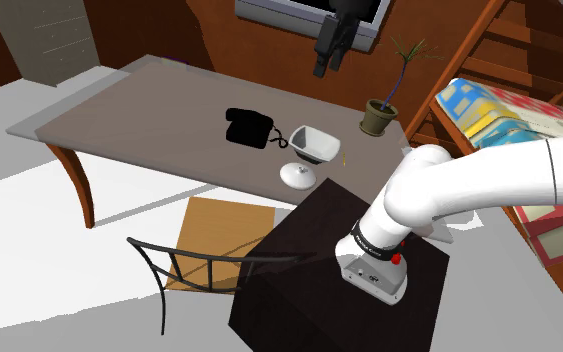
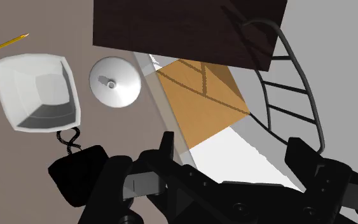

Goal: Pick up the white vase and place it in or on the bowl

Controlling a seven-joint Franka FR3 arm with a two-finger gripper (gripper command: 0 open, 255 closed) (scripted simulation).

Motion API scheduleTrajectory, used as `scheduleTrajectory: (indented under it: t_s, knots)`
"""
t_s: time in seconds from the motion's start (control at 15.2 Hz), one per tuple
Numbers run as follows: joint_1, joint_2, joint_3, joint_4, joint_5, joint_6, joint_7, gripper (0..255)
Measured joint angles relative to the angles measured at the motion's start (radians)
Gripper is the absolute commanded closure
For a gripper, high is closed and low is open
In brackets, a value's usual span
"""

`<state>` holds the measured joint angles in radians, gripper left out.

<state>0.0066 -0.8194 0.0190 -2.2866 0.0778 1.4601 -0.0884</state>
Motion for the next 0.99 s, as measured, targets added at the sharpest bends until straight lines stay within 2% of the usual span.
scheduleTrajectory:
  t_s: [0.13, 0.26, 0.66, 0.99]
  knots:
    - [-0.002, 0.000, -0.004, -0.014, -0.003, 0.014, -0.005, 0]
    - [-0.009, -0.013, -0.019, -0.072, -0.014, 0.057, -0.020, 0]
    - [-0.045, 0.004, -0.083, -0.237, -0.062, 0.230, -0.083, 0]
    - [-0.074, 0.073, -0.136, -0.332, -0.098, 0.389, -0.130, 0]
